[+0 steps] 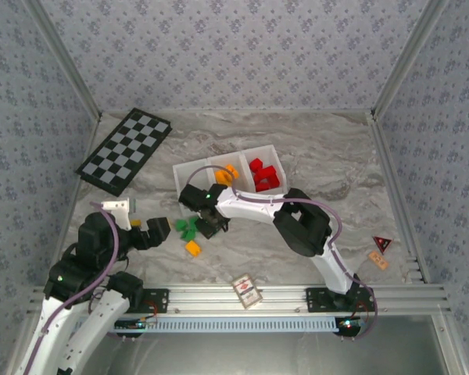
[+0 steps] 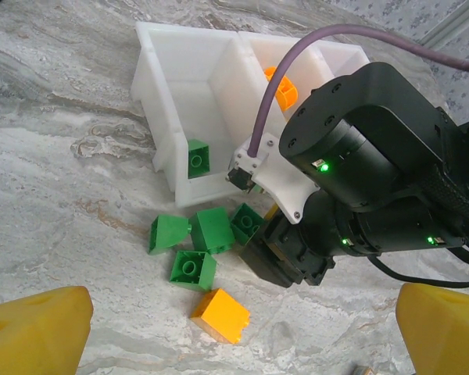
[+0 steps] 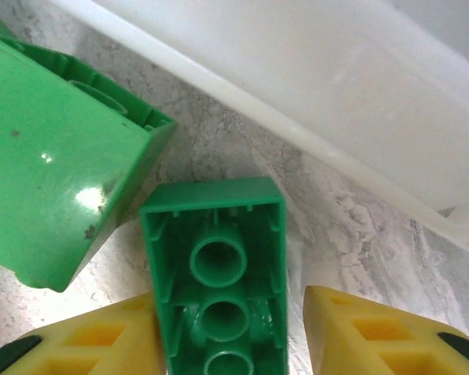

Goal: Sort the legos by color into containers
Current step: Pick up the lego from the bottom-center of the table.

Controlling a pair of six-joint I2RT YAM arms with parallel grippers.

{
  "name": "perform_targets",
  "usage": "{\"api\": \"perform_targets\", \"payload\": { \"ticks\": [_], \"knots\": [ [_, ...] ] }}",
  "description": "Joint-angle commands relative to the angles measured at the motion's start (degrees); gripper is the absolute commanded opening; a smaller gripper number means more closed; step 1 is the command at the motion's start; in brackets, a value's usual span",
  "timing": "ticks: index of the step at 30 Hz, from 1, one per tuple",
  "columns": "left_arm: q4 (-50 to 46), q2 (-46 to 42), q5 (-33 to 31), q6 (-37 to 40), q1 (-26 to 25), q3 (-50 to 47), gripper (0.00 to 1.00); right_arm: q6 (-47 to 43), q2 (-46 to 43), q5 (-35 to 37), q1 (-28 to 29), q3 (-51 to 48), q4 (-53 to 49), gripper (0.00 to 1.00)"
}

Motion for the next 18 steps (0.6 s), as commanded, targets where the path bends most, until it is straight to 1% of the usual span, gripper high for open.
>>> {"api": "perform_targets", "payload": {
  "ticks": [1,5,6,12,15,18],
  "knots": [
    [0.64,-0.71,-0.65,0.27,-0.38,-0.59,1.00,0.72,-1.42,2.37,0.09,2.24,-3.33,0.36],
    [0.73,-1.03,-0.75,0.25,-0.34,-0.69,1.00,0.97,-4.27,3.49,0.39,3.52,-4.53,0.26],
    [0.74,-1.09,-0.75,0.25,-0.38,-0.73,1.00,1.05,-5.05,3.57,0.42,3.69,-4.54,0.25],
    [0.95,-1.41,-0.93,0.27,-0.39,-0.77,1.00,1.43,-9.89,1.67,-0.25,5.99,-3.11,0.24],
    [0.99,-1.53,-1.02,0.25,-0.38,-0.85,1.00,1.55,-9.42,0.54,-1.43,8.79,-1.79,0.24],
    [0.96,-1.57,-1.02,0.25,-0.38,-0.86,1.00,1.68,-6.44,-1.03,-2.99,13.46,-1.25,0.24]
  ]
}}
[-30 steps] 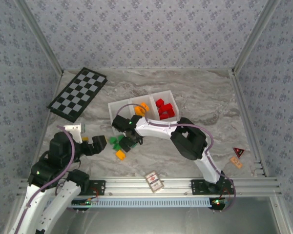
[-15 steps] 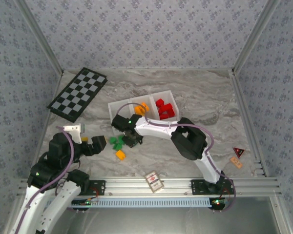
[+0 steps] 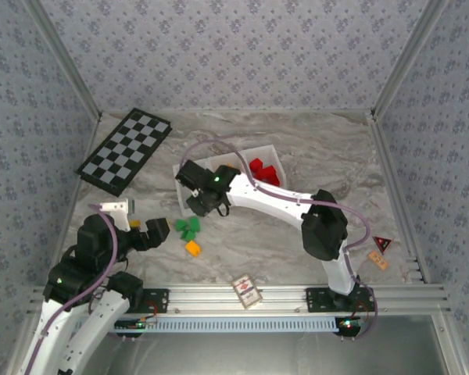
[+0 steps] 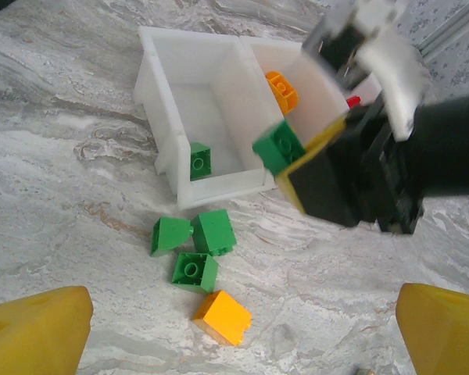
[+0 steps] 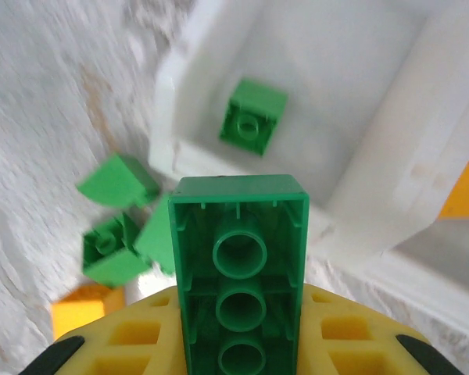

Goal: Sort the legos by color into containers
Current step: Pick up the lego from the bottom-center of the table, then place the lego in the container.

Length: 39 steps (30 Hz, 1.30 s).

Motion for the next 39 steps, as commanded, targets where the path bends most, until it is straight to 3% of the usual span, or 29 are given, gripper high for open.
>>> {"api": "perform_targets", "payload": {
  "ticks": [1,9,12,18,21,30,37,39],
  "knots": [
    [1.04,-0.58,-0.54,0.25,-0.46,-0.36,1.00,0.67,3.03,-2.43,-2.03,5.53,0.63,0.25],
    [1.08,-0.93,-0.66,0.25,-0.47,-0.40,1.00,-0.14,15.63,-6.17,-5.45,21.77,-1.15,0.28],
    [1.35,-1.03,-0.83,0.33,-0.47,-0.61,1.00,-0.04,19.23,-7.99,-6.53,25.96,-1.42,0.34],
    [1.33,-1.51,-0.92,0.33,-0.47,-0.56,1.00,0.22,21.54,-9.48,-7.28,28.56,-0.64,0.56],
    [1.39,-1.90,-1.18,0.27,-0.47,-0.63,1.00,0.05,20.77,-9.05,-7.19,28.82,-1.15,0.70],
    [1.53,-1.90,-1.33,0.33,-0.47,-0.66,1.00,-0.17,13.01,-5.55,-6.15,25.10,-2.26,0.80],
    [1.46,-1.91,-1.55,0.25,-0.47,-0.73,1.00,2.14,1.86,-1.70,-3.47,12.72,2.34,0.90],
    [1.44,-1.82,-1.59,0.14,-0.47,-0.75,1.00,2.98,-1.53,-1.63,-2.78,8.22,4.42,1.00]
  ]
}}
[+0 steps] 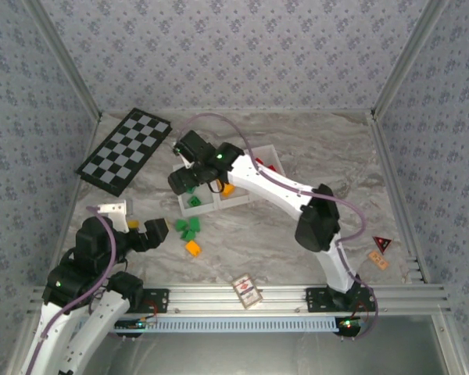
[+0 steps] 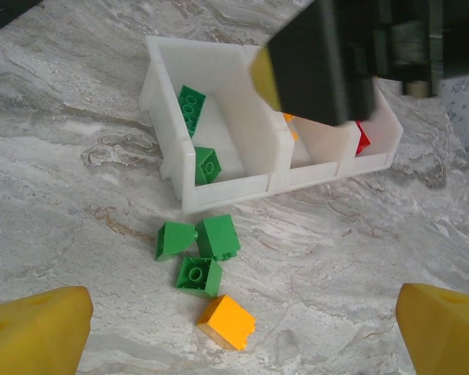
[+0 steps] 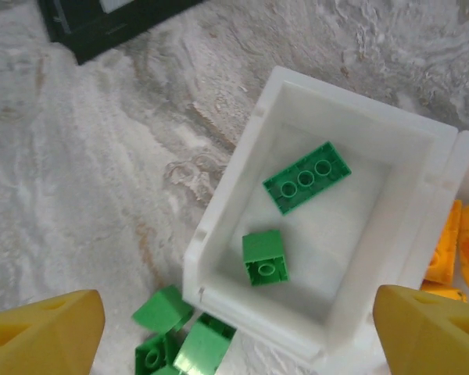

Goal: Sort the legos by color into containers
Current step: Place the lego in the container, then pick up the lego from the bottom-center of the table.

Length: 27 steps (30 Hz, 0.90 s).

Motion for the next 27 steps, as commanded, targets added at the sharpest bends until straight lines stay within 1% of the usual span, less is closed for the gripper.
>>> {"api": "perform_targets", "payload": {
  "ticks": [1,8,14,18,21,27],
  "knots": [
    [1.39,-0.34,-0.54,0.16,-0.42,-0.36,1.00,2.07,-6.56,1.89,1.22,-6.56,3.34,1.00],
    [1.32,-0.42,-0.63,0.11,-0.42,-0.36,1.00,5.84,-16.26,1.01,4.07,-21.00,9.84,1.00],
    [1.30,-0.64,-0.71,-0.02,-0.42,-0.35,1.00,9.01,-20.63,0.84,8.05,-32.46,16.97,1.00],
    [1.22,-0.68,-0.80,-0.10,-0.42,-0.34,1.00,9.34,-21.05,2.47,10.67,-38.13,20.86,1.00],
    [1.13,-0.77,-0.98,-0.19,-0.42,-0.31,1.00,7.99,-20.26,2.60,12.55,-40.73,24.18,1.00],
    [1.20,-1.84,-1.48,-0.44,-0.51,-0.42,1.00,6.21,-14.97,3.28,14.39,-40.06,25.60,1.00]
  ]
}}
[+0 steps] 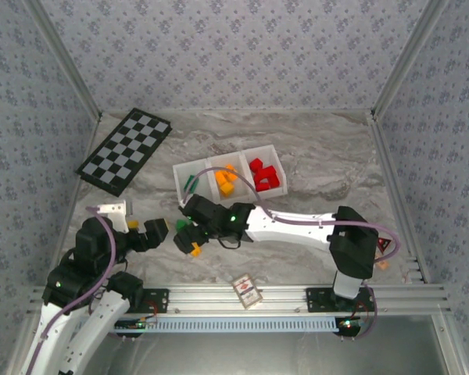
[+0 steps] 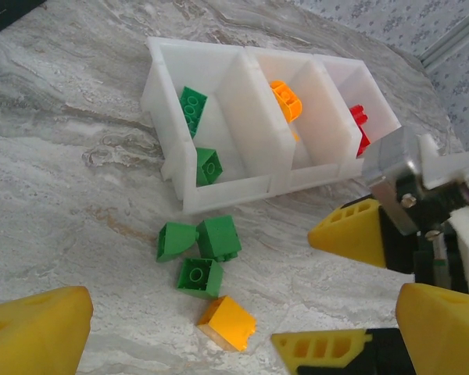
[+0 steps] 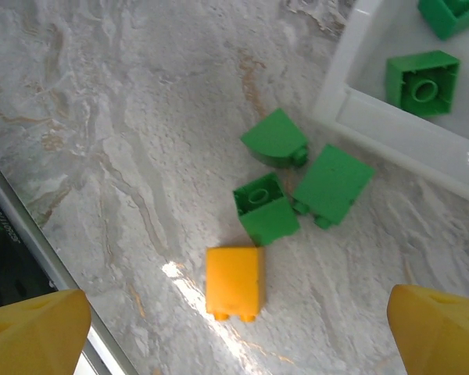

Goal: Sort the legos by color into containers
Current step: Pick up the lego from the bottom-center of the table.

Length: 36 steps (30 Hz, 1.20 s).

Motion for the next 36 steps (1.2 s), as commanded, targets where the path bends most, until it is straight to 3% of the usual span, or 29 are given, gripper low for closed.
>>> {"api": "perform_targets", "payload": {
  "ticks": [1,8,23,36],
  "knots": [
    [1.17,-1.54,-1.41,-0.26,-0.49,-0.36,1.00,-1.45,3.71,2.01,0.50,0.81,1.94,1.00],
    [1.14,-1.45,-1.51,-0.18,-0.49,-0.31,1.00,-3.20,8.89,4.14,1.13,3.96,-1.04,1.00],
    [1.07,-1.88,-2.26,-0.35,-0.42,-0.29,1.00,-4.28,16.01,5.12,4.58,10.13,-12.21,0.90],
    [0.95,-2.07,-2.34,-0.44,-0.49,-0.29,1.00,-6.19,21.87,4.16,3.98,15.20,-16.16,0.64]
  ]
}}
